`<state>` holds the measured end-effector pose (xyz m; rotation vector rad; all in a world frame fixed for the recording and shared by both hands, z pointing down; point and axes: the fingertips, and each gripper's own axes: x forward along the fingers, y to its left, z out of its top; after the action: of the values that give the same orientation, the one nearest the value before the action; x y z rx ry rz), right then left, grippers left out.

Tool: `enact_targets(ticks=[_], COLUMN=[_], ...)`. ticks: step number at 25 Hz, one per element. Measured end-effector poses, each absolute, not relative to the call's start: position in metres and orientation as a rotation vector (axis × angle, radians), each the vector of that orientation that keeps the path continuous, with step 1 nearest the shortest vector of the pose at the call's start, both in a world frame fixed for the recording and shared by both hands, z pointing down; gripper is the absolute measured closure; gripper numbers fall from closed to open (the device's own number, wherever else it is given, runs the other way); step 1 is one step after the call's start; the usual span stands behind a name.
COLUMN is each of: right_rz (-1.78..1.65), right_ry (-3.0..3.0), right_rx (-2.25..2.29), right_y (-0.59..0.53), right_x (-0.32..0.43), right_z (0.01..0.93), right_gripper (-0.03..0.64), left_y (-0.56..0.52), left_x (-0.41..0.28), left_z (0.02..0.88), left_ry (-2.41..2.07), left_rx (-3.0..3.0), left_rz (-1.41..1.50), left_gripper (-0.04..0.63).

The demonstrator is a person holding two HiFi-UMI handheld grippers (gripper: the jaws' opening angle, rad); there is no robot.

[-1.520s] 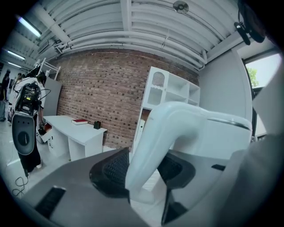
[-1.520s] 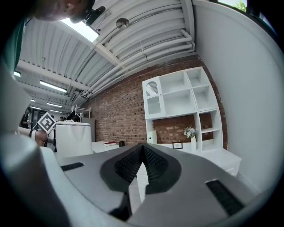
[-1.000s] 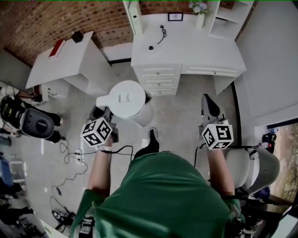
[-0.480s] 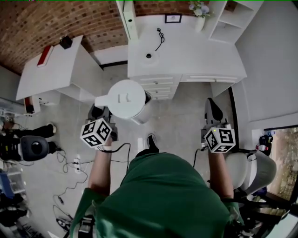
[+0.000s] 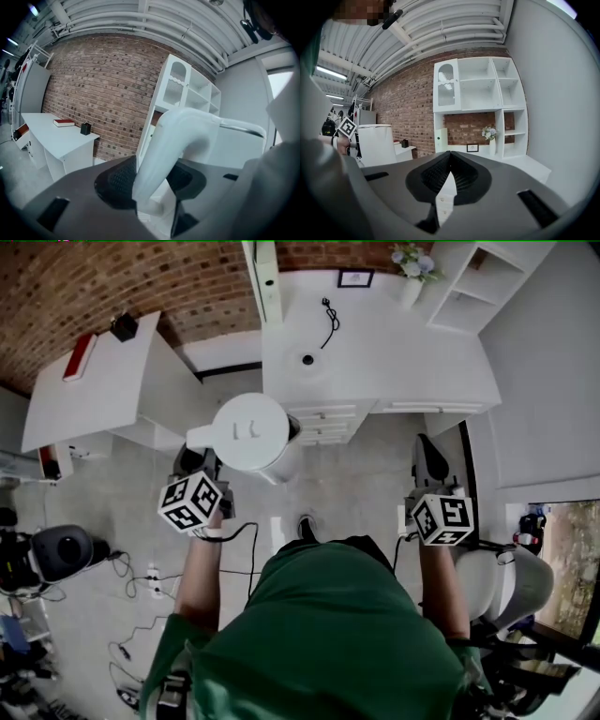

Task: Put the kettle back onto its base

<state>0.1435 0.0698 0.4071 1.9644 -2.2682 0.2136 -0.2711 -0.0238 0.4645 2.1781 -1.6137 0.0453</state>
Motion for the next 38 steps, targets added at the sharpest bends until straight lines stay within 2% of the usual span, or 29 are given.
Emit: enact_targets(ticks=[16, 38], right_rz=[0.252, 0.262], right_ry=[-2.342, -2.406], right_rx=[1.849, 1.741], right_y=[-0.037, -0.245], right_x=[0.141, 0.269], right_z=[0.435, 0.428], right_gripper=[0.595, 0.595], left_y=[-0.109, -0.294], left_x=[-0.256, -0.151], left_z=[0.477, 0.477], left_ry=[-1.679, -1.826], left_rx=[2.137, 2.065], left_rz=[0.067, 0.090], left_gripper=[0.399, 0.399])
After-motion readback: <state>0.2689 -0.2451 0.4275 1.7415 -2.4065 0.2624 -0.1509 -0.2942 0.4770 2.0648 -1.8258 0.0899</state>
